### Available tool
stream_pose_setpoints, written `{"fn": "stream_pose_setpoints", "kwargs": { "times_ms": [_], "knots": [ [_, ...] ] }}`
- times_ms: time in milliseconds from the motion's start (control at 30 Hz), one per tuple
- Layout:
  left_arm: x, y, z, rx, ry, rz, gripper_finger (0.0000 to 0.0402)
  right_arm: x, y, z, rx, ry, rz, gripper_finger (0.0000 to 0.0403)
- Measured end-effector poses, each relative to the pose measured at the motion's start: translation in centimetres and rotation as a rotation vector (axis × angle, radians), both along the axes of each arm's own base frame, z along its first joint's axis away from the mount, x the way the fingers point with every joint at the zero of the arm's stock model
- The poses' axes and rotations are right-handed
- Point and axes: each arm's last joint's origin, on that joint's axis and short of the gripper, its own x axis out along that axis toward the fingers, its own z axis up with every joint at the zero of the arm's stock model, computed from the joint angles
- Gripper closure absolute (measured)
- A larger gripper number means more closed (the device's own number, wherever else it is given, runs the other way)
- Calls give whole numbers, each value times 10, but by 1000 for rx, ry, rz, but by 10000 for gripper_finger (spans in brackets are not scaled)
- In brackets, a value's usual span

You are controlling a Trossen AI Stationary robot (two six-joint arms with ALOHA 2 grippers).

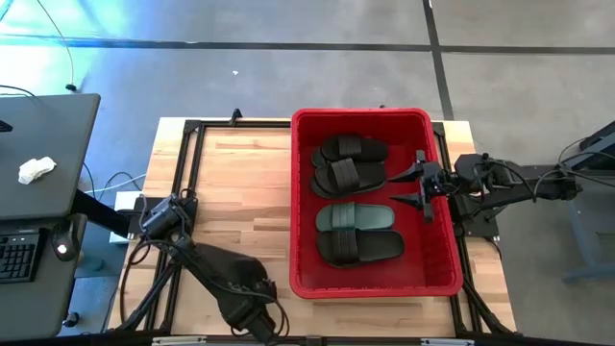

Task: Pick and place slides into bin
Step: Put the black slide into the red container

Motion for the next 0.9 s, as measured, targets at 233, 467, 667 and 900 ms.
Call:
{"fn": "stream_pose_setpoints", "kwargs": {
  "times_ms": [233,467,667,900],
  "knots": [
    [-5,5,-9,63,-25,67,49,0,0,0,2,0,-3,190],
    [-5,8,-11,109,-41,71,103,0,0,0,8,0,-8,190],
    [-4,9,-11,135,-68,63,171,0,0,0,7,-1,-14,190],
    [-2,10,-12,165,-121,104,190,0,-1,0,5,-1,-22,190]
  ]
}}
